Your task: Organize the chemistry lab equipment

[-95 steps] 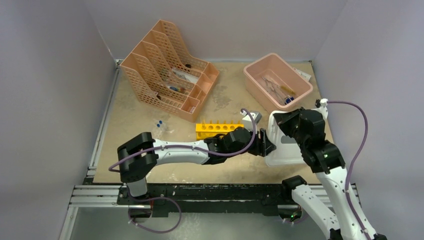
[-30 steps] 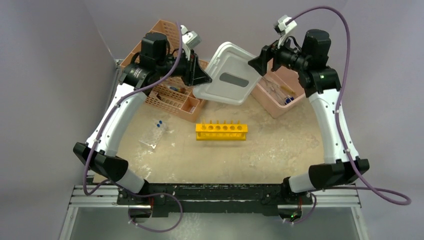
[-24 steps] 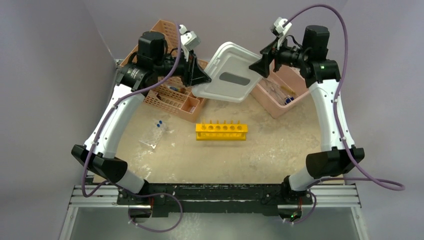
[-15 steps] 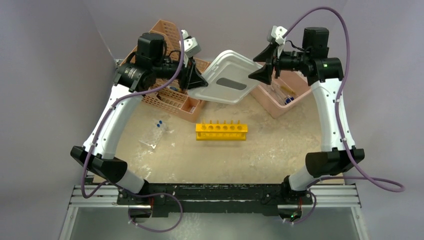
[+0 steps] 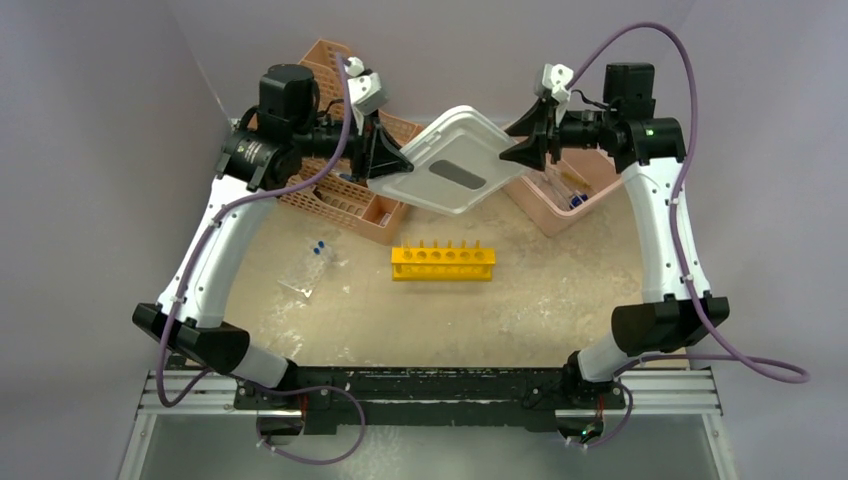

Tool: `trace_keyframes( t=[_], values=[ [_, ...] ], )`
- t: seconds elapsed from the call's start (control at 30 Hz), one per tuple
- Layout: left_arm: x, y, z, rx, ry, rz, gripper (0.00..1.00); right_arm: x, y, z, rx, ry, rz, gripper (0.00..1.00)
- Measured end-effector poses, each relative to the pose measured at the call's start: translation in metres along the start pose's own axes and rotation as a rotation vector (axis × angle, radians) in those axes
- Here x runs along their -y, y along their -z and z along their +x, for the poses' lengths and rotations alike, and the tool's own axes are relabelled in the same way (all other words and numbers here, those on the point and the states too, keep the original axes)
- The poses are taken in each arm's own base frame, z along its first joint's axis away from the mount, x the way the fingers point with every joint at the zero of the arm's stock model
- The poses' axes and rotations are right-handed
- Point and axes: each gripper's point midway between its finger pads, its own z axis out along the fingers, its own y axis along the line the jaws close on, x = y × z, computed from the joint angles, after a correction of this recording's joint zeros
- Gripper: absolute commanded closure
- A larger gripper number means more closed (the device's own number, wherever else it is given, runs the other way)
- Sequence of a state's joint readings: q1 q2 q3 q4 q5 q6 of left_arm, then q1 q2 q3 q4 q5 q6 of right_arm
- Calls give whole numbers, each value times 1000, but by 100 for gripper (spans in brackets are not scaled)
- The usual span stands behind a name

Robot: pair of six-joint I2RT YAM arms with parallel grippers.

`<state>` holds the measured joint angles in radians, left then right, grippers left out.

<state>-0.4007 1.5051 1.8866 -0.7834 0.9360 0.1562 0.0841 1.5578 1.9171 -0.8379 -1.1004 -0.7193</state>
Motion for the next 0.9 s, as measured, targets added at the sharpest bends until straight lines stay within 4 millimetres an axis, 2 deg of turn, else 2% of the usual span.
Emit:
trace_keyframes(
  t=[0.07,0.17,0.23,0.37,0.47,0.6,0.73,0.8,0.87,0.9],
  values=[
    [6,4,-9,37,-22,11,100,-2,-1,2,3,-8,-13,37],
    [19,10,-25,101,-50,39,100,-5,-2,6,3,-21,-27,33],
    [31,15,-40,161,-66,67,100,-6,-3,5,8,-21,-33,39],
    [38,20,-53,226,-76,79,100,-12,-4,0,36,-24,-67,55],
    [34,24,-61,259,-83,68,100,-18,-4,0,48,-27,-92,63],
    [25,31,-64,271,-67,39,100,-34,-6,4,61,-41,-130,86],
    [18,36,-66,281,-63,22,100,-50,-3,1,74,-33,-147,100],
    [19,36,-66,280,-62,27,86,-54,-1,0,76,-33,-141,100],
    [18,35,-65,275,-59,18,53,-56,0,2,77,-45,-137,100],
    [15,35,-64,272,-59,0,45,-56,-1,3,78,-51,-135,100]
  ],
)
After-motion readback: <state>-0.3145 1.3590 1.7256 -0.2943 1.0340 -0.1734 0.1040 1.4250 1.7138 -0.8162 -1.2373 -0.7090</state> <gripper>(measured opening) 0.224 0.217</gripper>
